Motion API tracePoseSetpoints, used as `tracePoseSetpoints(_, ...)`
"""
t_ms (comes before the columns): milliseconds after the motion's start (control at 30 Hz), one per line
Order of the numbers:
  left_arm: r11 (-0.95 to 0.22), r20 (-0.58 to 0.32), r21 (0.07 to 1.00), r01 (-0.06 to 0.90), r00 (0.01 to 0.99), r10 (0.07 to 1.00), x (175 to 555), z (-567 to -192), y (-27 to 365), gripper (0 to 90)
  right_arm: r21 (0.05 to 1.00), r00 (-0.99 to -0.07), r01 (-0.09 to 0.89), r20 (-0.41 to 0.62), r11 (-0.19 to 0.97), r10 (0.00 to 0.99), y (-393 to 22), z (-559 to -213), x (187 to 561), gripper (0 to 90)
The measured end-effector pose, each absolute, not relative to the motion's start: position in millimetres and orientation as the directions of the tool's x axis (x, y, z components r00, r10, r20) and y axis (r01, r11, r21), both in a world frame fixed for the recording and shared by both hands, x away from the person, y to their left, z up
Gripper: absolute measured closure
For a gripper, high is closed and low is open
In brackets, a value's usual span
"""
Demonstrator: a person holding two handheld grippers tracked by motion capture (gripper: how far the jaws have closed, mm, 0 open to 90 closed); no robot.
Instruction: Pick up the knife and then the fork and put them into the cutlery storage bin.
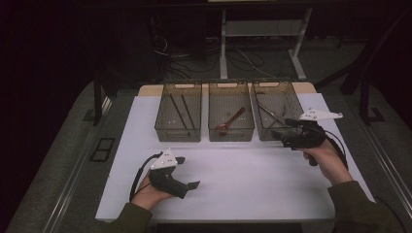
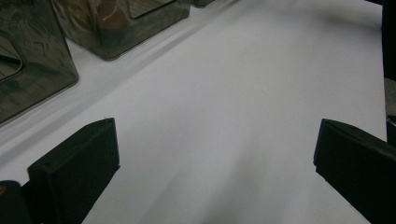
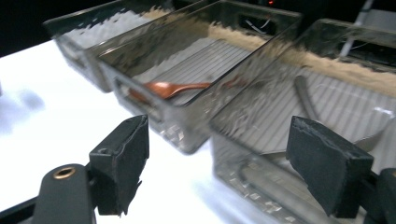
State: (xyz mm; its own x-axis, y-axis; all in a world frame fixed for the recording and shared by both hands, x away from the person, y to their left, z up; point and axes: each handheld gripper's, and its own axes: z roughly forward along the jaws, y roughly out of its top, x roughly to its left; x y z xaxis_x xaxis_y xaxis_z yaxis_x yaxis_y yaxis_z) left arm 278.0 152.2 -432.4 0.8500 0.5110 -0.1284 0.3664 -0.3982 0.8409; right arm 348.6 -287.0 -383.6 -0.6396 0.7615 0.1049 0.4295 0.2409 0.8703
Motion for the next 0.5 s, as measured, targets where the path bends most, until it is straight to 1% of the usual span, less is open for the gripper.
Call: tracePoseSetpoints(500,-0.386,-0.133,0.847,0.366,0.848,0.512,277,-431,154,0.0,0.862,-0.673,0.43,0.106,0.27,0.732,-278,-404,318,18.8)
